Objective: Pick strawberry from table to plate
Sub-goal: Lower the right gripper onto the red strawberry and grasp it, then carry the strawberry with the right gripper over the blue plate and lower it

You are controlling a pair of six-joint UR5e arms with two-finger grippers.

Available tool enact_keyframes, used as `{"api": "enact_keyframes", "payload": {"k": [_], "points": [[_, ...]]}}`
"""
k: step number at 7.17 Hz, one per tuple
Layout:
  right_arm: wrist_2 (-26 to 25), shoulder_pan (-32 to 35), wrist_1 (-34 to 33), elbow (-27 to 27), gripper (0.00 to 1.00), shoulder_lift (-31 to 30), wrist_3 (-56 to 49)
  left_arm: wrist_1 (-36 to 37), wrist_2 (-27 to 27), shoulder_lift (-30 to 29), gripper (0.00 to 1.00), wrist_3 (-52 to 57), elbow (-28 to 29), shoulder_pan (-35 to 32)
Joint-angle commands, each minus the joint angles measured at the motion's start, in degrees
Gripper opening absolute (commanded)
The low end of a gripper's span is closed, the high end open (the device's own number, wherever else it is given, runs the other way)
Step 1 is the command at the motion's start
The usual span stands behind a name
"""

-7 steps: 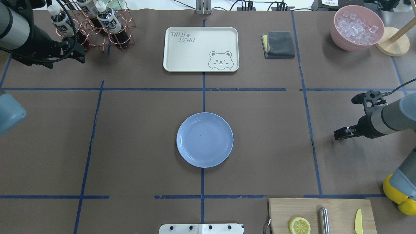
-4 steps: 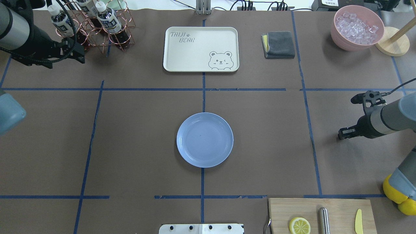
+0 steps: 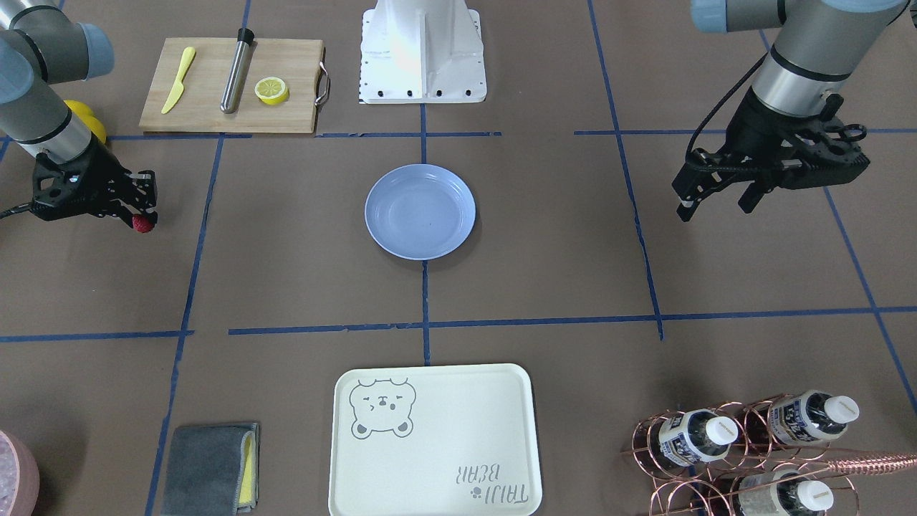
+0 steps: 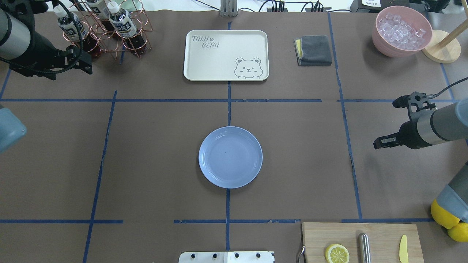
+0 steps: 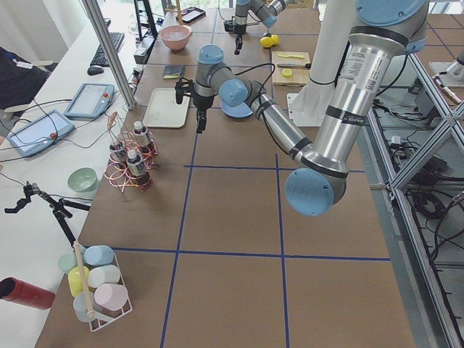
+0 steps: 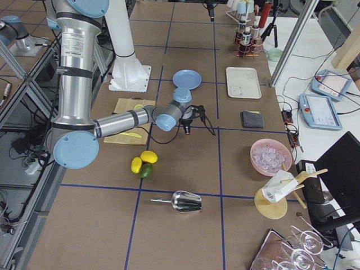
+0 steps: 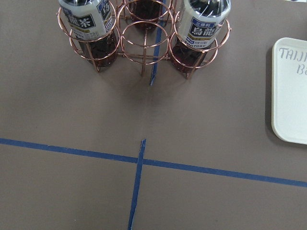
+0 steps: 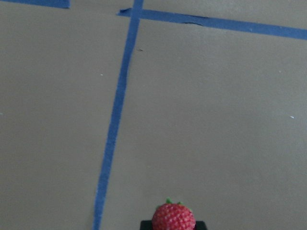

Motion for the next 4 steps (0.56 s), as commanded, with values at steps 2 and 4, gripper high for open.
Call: {"api": "enact_keyframes", "payload": {"k": [2,4], "points": [[2.29,-0.69,-15.29,1.26,0.00,18.66,8.61,0.03,0.02,1.64,1.00,5.38,0.03,-0.09],[0.54,-7.71,-23.89,-3.54,0.00,33.80,21.28,-0.06,-0.07,3.92,1.00,12.41,0.20,-1.39]]}}
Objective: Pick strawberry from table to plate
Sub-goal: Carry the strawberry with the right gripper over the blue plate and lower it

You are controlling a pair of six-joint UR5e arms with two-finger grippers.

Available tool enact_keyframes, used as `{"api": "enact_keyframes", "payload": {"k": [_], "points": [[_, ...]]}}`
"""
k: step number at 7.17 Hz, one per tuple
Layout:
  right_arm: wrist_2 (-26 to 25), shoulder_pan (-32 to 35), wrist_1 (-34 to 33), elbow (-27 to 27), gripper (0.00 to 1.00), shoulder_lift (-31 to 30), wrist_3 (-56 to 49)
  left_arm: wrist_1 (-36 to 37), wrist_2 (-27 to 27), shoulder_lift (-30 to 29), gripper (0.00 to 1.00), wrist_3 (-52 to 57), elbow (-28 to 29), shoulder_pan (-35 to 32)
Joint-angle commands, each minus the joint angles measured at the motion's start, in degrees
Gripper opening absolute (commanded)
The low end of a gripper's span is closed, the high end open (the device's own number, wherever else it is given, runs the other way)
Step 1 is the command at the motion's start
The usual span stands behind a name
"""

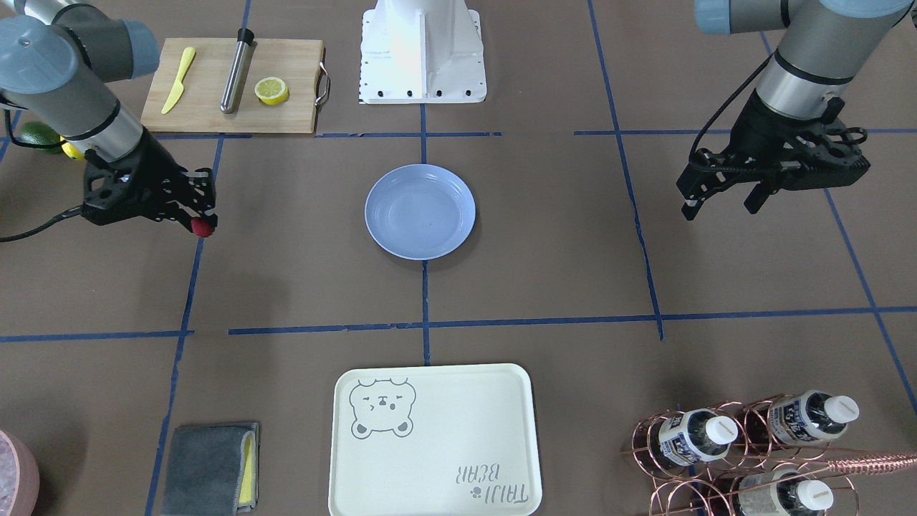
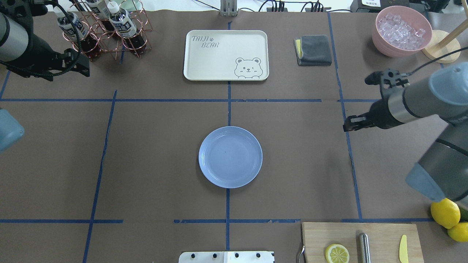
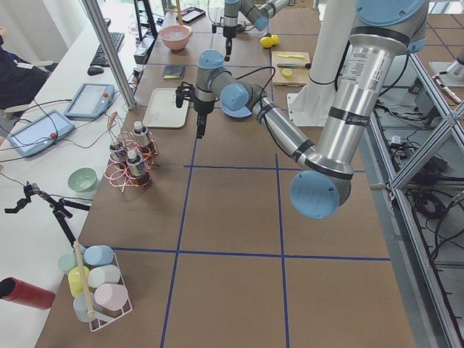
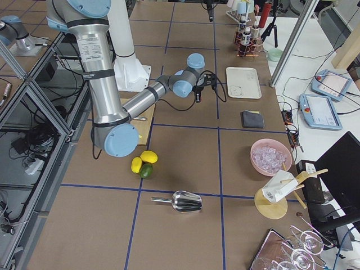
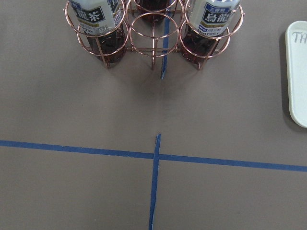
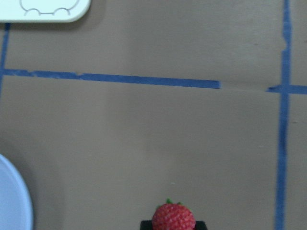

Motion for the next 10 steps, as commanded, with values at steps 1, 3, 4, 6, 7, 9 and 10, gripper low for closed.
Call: {"api": "enact_keyframes", "payload": {"k": [1,3,4,6,7,9,10], "points": [[-5.36,-7.53,-4.37,-5.37,0.00,12.19,10.55,-0.28,-0.24,3.28,1.00,9.31,0.53,-3.13],[-10.22,-12.56,-4.28,-10.29,0.00,16.60,12.33,-0.45,-0.33,6.97,1.00,19.85,1.49,-8.22],[-13.46,-15.02,-4.19,-13.54,0.00,18.71,12.34,-0.45,-0.33,7.95,1.00,24.87,2.19,-10.60],[-15.07,-17.32,-3.93,-17.86,0.00,21.62,14.44,-0.63,-0.33,8.04,1.00,34.19,6.14,-15.78],[-15.16,-18.28,-4.02,-17.96,0.00,21.46,14.71,-0.54,-0.33,8.04,1.00,35.71,6.59,-16.68],[-15.16,-18.64,-4.02,-18.58,0.22,21.46,14.71,-0.63,-0.33,8.04,1.00,35.82,6.68,-16.77],[-15.34,-18.82,-4.02,-18.40,0.99,21.46,14.80,-0.63,-0.33,8.04,1.00,35.82,6.77,-17.03]]}}
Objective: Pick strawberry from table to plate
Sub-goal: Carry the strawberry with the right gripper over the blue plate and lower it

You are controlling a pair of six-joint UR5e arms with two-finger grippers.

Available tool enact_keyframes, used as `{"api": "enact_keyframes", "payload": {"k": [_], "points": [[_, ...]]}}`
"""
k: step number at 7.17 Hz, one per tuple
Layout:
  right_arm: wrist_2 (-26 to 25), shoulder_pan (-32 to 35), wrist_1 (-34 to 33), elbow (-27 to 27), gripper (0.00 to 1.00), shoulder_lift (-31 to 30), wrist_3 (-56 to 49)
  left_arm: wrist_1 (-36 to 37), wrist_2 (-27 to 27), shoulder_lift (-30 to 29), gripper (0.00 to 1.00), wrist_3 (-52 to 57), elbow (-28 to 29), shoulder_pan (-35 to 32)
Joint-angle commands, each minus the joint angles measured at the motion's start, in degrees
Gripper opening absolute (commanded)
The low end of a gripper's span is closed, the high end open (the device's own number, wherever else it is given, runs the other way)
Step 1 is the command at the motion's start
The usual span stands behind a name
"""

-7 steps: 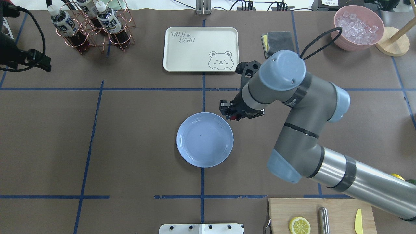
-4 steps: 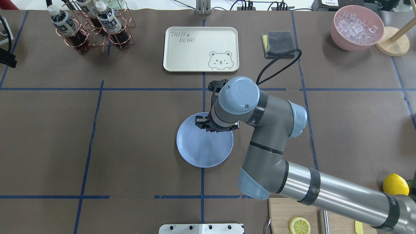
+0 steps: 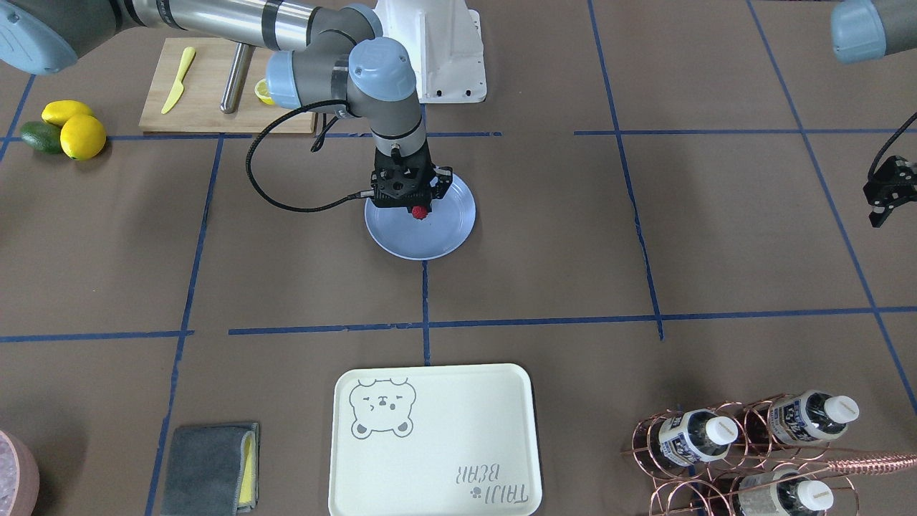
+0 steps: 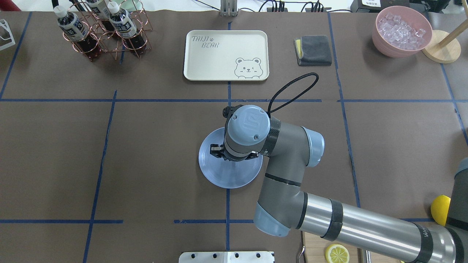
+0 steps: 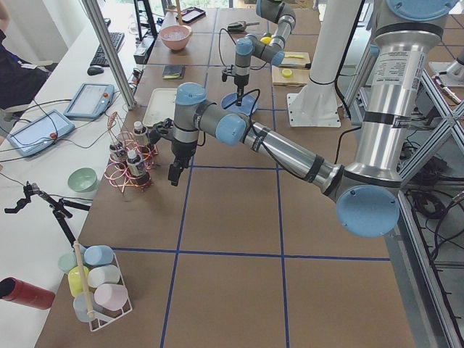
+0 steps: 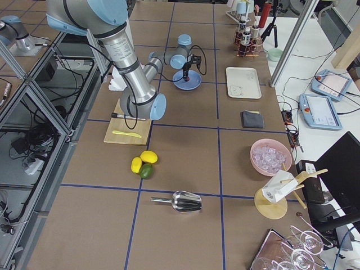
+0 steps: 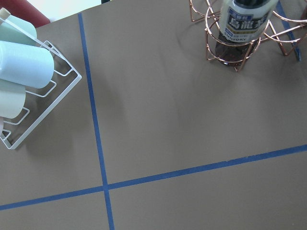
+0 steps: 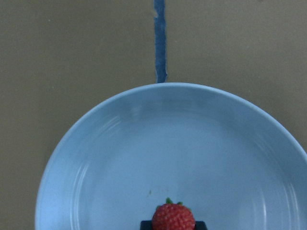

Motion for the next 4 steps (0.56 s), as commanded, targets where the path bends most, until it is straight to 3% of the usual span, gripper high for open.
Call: {"api": "enact_keyframes", "payload": {"k": [1,3,4], "points": [[-0.15,-0.23,0.09,0.32,1.00,0.29,0.09,-0.01,0.00,0.09,1.00,0.21,0.39,-0.53],[0.90,2.47,-1.48,3.55,1.00,-0.05,-0.52,-0.01,-0.09,1.57,1.00,2.13,1.36,-1.32],[3.69,6.06,-5.85,6.10,1.00,-0.67,-2.96,-1.23,-2.35,2.28,1.00,3.89,3.19,-2.28]]}}
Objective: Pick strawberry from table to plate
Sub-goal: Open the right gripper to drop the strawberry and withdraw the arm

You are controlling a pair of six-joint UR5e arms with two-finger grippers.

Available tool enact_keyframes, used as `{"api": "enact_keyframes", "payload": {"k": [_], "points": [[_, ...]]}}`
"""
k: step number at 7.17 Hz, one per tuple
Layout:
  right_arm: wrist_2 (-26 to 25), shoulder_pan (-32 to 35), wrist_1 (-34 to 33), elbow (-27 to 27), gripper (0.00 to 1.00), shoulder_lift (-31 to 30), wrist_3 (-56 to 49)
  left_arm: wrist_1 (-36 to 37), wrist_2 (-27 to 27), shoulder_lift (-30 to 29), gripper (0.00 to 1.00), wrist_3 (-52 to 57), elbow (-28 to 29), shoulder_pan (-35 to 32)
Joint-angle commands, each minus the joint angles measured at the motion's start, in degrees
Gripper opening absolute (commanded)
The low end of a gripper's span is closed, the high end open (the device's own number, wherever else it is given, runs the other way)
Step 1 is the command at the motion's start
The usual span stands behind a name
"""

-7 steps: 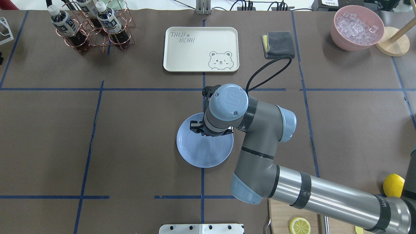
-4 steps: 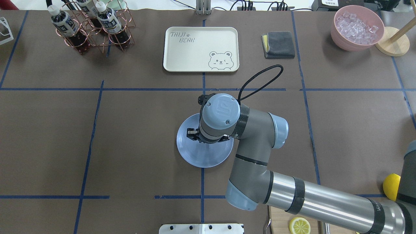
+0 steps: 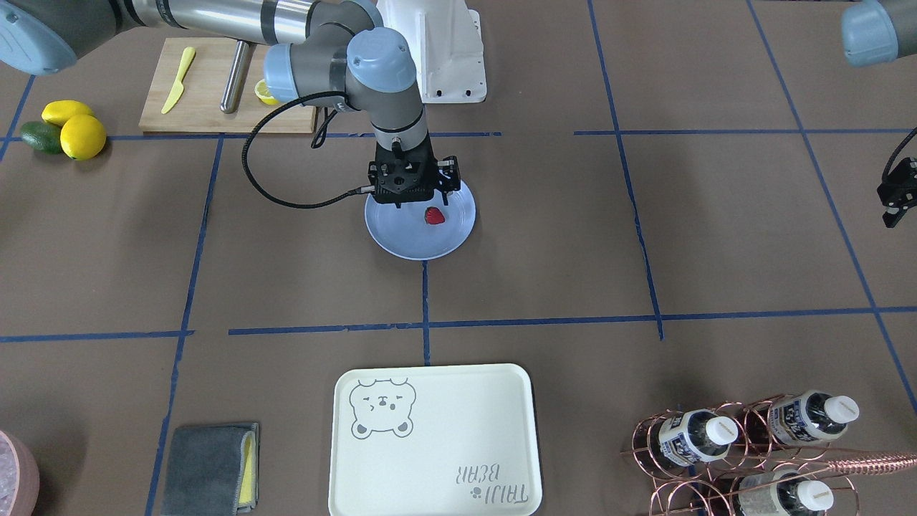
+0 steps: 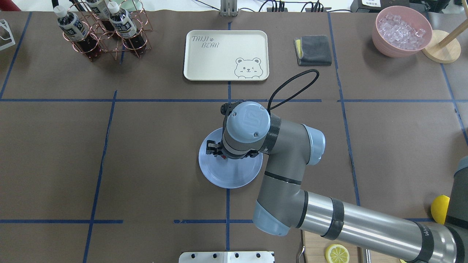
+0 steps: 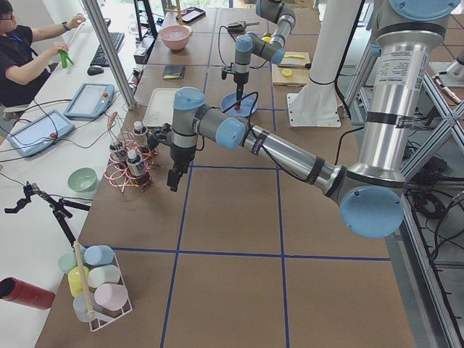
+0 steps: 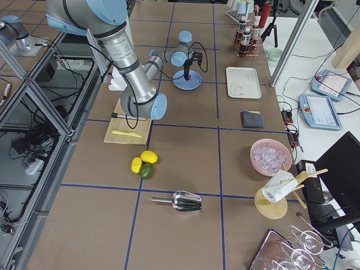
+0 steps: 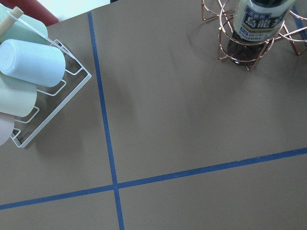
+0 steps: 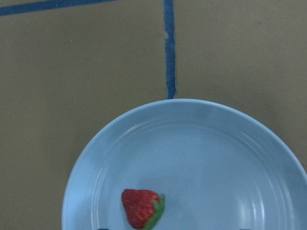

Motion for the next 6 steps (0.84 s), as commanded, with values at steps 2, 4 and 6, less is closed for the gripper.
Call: {"api": "enact_keyframes", "payload": {"k": [2,4,6], "points": [[4.94,10.24,-14.20,10.54,1.00,-5.31,-14.85,-6.96,-6.66,5.48,1.00,6.58,5.09,-2.90],[9.21,19.97,-22.31,17.84,1.00,-11.90,-33.19,-13.29,-9.48,8.30,1.00,6.60,8.95,-3.25],[18.26,32.52,-22.34,20.24,1.00,-21.81,-50.76,-13.76,-14.31,8.31,1.00,7.38,12.75,-4.74]]}}
